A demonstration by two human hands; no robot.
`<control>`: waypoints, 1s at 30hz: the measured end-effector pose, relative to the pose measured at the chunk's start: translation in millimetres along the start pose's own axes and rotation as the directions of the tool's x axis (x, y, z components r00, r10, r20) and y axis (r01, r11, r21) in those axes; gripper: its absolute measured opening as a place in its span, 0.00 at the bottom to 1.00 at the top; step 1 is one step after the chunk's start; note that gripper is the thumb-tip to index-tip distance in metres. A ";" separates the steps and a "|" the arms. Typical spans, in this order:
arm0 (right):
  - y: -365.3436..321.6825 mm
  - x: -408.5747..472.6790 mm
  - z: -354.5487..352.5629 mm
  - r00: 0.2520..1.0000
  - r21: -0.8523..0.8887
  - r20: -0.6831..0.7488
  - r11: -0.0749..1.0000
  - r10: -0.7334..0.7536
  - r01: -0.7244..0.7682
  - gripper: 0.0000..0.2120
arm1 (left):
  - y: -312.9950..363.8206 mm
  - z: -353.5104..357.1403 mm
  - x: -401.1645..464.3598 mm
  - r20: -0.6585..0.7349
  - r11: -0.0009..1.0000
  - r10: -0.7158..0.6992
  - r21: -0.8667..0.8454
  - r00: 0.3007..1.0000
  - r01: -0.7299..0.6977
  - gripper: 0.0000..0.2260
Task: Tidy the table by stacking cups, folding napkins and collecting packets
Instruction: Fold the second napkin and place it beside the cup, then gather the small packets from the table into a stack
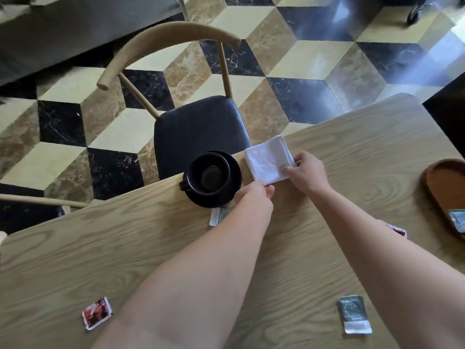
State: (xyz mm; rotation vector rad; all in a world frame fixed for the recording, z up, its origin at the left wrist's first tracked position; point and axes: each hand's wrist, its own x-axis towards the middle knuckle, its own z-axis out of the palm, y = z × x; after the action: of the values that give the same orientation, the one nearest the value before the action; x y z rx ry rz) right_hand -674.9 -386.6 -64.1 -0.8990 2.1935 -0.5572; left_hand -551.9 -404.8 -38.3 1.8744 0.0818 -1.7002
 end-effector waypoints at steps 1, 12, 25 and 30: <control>0.7 -0.6 2.3 1.000 0.016 -0.018 1.000 0.010 -0.009 0.11 | 0.1 -1.8 1.4 -0.013 1.000 0.002 0.006 1.000 -0.002 0.07; 8.4 -42.8 13.1 0.983 0.144 -0.176 0.989 0.044 -0.018 0.25 | 8.4 -47.1 -11.7 0.203 0.964 -0.093 0.263 0.975 0.037 0.05; 41.8 -353.8 134.7 0.760 -0.245 0.625 0.879 -0.179 0.409 0.12 | -58.7 -382.4 -46.2 0.258 0.632 0.124 0.724 0.958 -0.277 0.10; 16.9 -402.0 167.9 0.770 -0.188 0.620 0.923 -0.155 0.337 0.10 | -61.5 -436.4 -43.3 0.259 0.664 0.169 0.683 0.951 -0.304 0.07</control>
State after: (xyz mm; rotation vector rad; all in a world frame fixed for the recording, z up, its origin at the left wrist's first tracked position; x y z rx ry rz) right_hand -349.8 -100.9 -11.2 -1.3292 1.5977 -0.0340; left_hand -199.2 -137.5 -22.3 2.1066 -1.0114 -1.8379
